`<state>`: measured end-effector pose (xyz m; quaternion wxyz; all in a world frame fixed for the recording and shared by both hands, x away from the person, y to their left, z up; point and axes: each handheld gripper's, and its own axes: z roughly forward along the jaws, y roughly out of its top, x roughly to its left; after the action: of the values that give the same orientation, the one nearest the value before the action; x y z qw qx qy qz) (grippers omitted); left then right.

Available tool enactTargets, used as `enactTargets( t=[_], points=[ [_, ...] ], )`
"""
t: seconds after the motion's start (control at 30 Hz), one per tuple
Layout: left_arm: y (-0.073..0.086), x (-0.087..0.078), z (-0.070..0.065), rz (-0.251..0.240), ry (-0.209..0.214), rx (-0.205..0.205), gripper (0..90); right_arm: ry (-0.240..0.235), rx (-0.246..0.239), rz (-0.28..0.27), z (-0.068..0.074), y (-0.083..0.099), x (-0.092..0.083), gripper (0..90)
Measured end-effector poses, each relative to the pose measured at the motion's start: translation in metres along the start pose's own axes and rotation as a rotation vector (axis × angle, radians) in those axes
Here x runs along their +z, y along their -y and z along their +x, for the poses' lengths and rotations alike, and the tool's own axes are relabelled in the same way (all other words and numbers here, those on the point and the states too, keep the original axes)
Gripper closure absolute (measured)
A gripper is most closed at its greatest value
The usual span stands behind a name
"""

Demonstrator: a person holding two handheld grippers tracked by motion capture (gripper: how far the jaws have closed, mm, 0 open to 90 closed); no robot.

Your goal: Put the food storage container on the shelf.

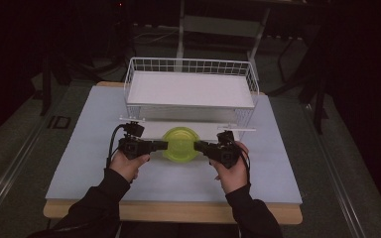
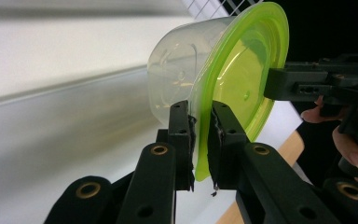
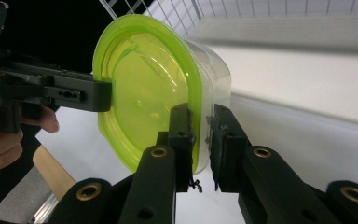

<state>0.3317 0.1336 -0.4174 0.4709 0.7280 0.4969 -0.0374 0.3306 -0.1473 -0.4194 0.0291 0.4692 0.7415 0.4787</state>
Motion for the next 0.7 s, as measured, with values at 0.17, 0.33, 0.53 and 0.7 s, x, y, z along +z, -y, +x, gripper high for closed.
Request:
enactTargets(
  t=[0.17,0.33,0.53,0.7],
  points=[
    [-0.013,-0.008,-0.014,-0.021,-0.008,0.029,81.6,0.005,-0.019,-0.03,0.005,-0.013,-0.014,80.0],
    [-0.026,-0.013,-0.021,-0.044,0.005,0.026,81.7,0.004,-0.028,-0.054,0.008,-0.028,-0.025,80.1],
    [-0.049,-0.019,-0.028,-0.056,0.002,0.025,81.7,0.004,-0.033,-0.07,0.01,-0.049,-0.032,80.1],
    [-0.073,-0.023,-0.036,-0.069,-0.013,0.034,81.8,0.0,-0.009,-0.098,0.007,-0.069,-0.036,80.0]
  ],
)
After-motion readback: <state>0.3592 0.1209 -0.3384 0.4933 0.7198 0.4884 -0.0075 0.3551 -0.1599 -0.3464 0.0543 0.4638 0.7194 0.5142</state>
